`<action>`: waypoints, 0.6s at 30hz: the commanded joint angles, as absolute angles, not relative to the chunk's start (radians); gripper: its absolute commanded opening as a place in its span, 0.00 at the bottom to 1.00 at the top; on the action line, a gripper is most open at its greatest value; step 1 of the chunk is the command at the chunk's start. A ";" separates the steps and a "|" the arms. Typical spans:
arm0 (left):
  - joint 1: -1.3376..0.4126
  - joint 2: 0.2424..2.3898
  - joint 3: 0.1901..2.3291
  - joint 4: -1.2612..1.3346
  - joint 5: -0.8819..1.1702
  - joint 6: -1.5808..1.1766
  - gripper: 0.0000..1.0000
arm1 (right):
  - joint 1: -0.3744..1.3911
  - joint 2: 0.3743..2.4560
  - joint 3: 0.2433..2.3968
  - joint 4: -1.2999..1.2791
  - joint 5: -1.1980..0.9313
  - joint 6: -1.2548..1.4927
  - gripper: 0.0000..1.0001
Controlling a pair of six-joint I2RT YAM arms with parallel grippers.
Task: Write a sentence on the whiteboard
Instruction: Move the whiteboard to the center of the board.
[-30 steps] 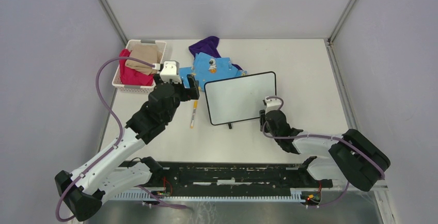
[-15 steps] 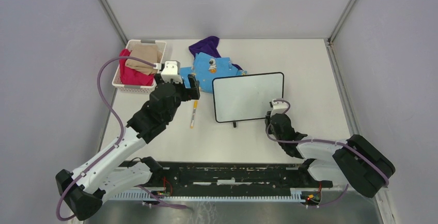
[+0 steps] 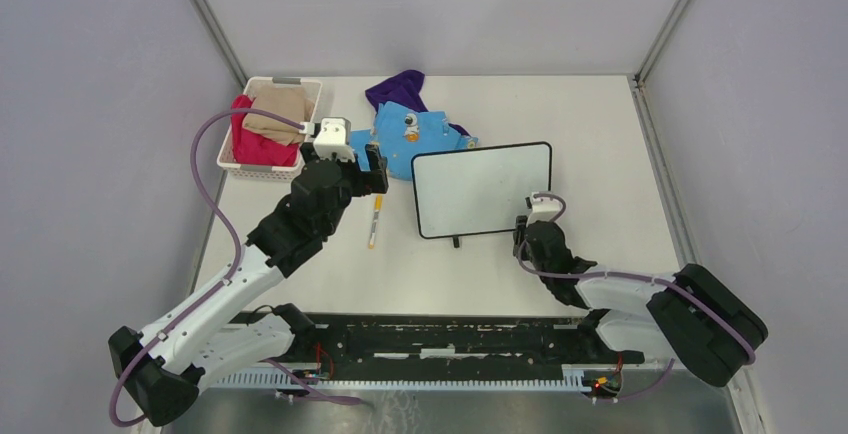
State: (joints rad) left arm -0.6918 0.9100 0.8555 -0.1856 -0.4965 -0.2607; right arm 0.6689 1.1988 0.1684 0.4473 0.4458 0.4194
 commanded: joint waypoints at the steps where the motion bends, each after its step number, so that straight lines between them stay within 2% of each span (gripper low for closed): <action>1: -0.695 0.907 0.892 -0.154 -0.509 -0.252 0.98 | 0.663 1.205 0.186 0.368 0.447 0.434 0.43; 3: -0.696 0.907 0.893 -0.153 -0.509 -0.251 0.98 | 0.663 1.183 0.189 0.353 0.446 0.429 0.52; 6: -0.695 0.907 0.891 -0.154 -0.511 -0.249 0.99 | 0.662 1.137 0.199 0.307 0.437 0.421 0.62; 10: -0.695 0.905 0.889 -0.155 -0.528 -0.241 0.99 | 0.664 1.003 0.221 0.195 0.385 0.395 0.77; 13: -0.696 0.906 0.886 -0.156 -0.550 -0.236 1.00 | 0.664 0.878 0.236 0.090 0.325 0.367 0.83; 18: -0.695 0.932 0.879 -0.168 -0.681 -0.264 1.00 | 0.664 0.692 0.264 -0.061 0.221 0.318 0.84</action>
State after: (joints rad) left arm -0.6918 0.9119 0.8555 -0.1860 -0.5514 -0.2607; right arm 0.6662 0.8062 0.2070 0.0780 0.3202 0.3691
